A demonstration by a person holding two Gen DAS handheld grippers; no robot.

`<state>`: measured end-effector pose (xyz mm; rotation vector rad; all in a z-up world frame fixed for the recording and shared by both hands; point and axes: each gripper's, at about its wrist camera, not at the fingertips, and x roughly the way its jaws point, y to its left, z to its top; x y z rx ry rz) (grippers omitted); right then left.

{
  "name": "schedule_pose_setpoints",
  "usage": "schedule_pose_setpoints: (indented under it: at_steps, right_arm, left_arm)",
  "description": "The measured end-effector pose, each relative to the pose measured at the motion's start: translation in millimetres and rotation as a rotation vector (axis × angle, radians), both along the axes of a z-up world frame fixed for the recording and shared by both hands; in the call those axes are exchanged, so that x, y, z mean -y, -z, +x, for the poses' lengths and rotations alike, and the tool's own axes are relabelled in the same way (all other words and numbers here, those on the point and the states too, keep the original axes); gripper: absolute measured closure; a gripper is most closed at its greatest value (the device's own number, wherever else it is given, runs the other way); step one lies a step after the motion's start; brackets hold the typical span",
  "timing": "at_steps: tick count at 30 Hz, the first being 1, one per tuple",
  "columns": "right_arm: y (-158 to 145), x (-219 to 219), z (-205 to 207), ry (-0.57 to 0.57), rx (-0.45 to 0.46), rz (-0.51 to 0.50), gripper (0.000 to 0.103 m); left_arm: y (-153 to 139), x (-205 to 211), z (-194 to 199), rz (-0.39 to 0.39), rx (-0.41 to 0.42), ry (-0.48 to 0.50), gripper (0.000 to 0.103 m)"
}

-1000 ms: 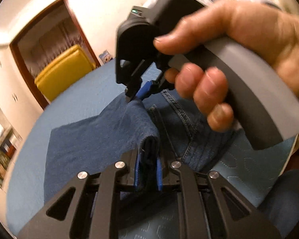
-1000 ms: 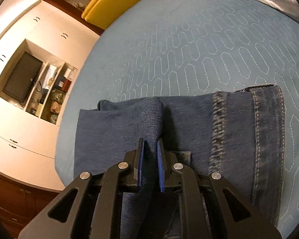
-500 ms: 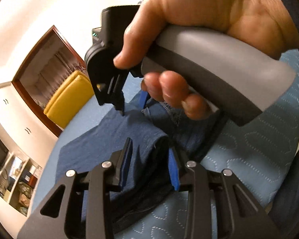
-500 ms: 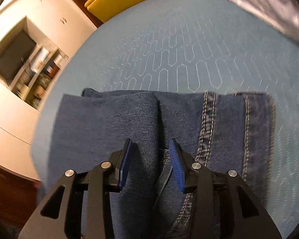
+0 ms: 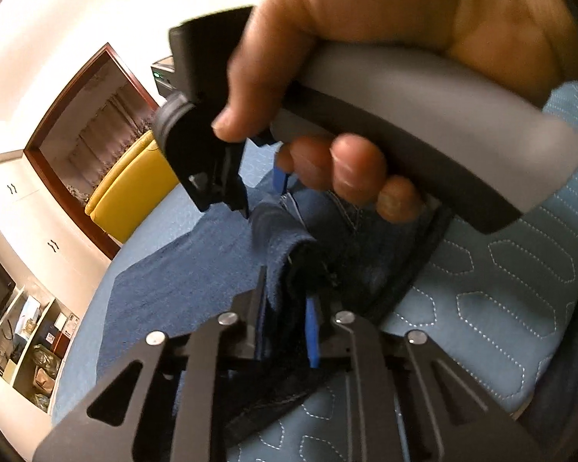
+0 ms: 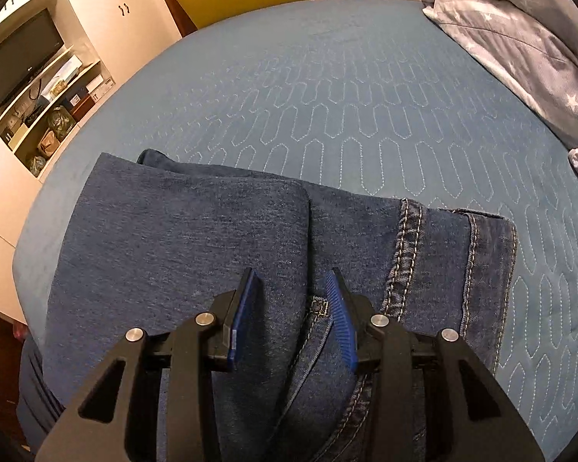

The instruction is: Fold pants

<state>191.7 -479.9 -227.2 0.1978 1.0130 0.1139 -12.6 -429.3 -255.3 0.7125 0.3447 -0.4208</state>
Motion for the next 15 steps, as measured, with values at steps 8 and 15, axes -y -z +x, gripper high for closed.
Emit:
schedule_pose_setpoints:
  at_steps: [8,15]
  right_arm:
    - [-5,-3,-2,-0.037,0.023,0.023,0.088]
    - [-39,-9,-23,-0.031,0.156,-0.069,0.096]
  left_arm:
    - [-5,-2,-7,-0.004,0.023,-0.001,0.090]
    - [-13,0,-21,-0.044,0.067,0.015,0.091]
